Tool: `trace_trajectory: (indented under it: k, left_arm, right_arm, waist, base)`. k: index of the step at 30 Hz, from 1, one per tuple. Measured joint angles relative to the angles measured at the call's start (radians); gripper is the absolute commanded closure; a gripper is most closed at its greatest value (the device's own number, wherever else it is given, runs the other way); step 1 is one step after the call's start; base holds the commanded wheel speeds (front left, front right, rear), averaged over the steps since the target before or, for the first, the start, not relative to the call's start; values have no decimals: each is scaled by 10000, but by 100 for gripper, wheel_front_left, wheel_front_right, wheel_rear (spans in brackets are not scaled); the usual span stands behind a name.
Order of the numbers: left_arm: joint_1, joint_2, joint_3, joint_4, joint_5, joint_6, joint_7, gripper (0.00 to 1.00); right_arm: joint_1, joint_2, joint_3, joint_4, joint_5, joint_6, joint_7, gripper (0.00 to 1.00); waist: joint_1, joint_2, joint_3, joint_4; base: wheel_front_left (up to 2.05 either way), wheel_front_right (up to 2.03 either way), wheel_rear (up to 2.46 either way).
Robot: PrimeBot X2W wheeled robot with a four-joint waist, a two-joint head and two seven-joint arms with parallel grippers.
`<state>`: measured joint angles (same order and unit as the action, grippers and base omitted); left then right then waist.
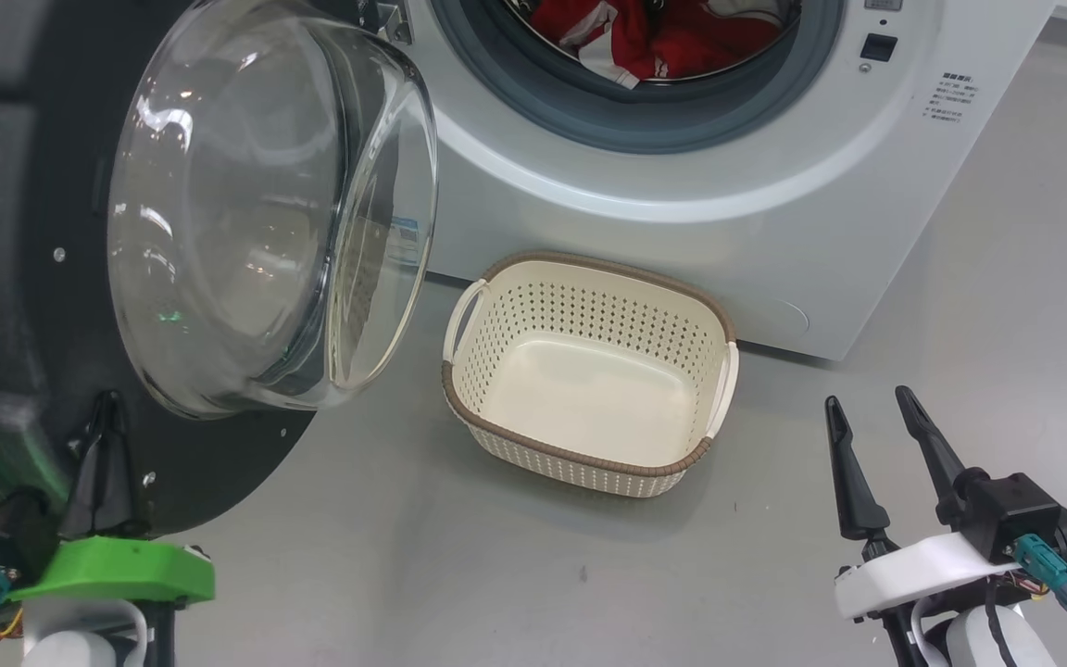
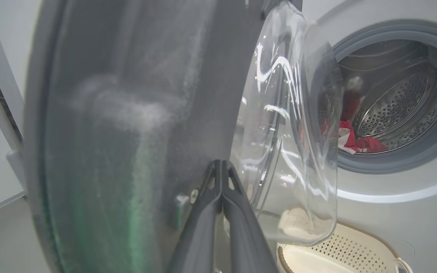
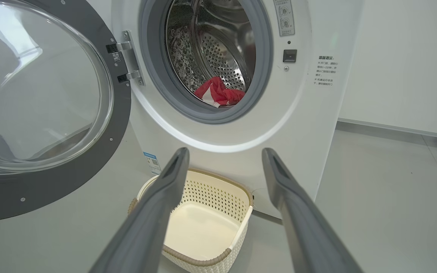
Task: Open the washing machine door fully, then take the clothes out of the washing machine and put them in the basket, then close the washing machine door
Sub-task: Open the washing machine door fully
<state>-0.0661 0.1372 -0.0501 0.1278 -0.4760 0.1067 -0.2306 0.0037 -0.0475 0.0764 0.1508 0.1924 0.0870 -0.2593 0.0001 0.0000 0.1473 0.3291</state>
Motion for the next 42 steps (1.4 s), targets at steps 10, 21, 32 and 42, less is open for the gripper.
trace_trajectory:
  k: [10, 21, 32, 42]
  left_arm:
    - [-443, 77, 840, 360, -219, 23, -96, 100]
    - [-1031, 217, 1638, 976, -495, 25, -184, 100]
    - [-1681, 512, 2389, 1707, -604, 38, -188, 100]
    - [-1802, 453, 2633, 1873, -412, 40, -215, 100]
  right_arm:
    - [-168, 2, -35, -19, -38, 38, 0, 0]
    - [-415, -17, -73, -134, -182, 48, 0, 0]
    - [-673, -132, -123, -161, -286, 88, 0, 0]
    - [-791, -134, -138, -75, -295, 151, 0, 0]
  waist:
    - [0, 0, 210, -106]
    - [0, 0, 679, -201]
    - [0, 0, 1122, -237]
    - [0, 0, 1091, -264]
  base:
    - [0, 0, 0]
    - [0, 0, 0]
    - [0, 0, 0]
    - [0, 0, 0]
